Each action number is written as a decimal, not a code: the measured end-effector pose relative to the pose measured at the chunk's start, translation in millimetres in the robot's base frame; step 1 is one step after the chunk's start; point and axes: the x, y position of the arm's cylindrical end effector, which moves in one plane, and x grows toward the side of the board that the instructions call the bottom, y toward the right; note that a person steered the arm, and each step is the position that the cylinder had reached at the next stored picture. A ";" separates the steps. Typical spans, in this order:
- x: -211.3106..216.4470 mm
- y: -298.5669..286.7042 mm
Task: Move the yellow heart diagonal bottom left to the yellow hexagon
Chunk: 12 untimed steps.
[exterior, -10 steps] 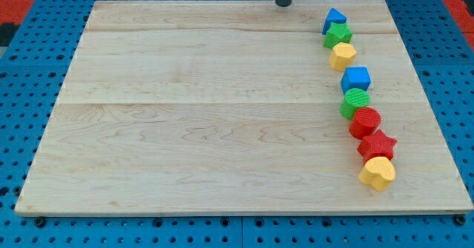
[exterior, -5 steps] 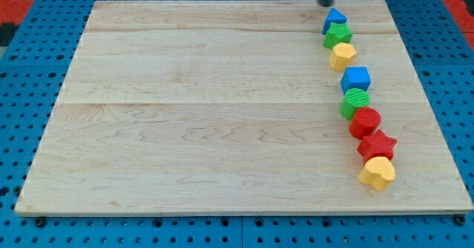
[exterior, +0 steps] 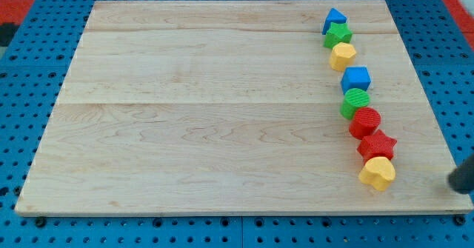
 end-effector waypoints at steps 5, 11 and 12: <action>-59.4 -193.3; -96.2 -195.9; -112.3 -258.1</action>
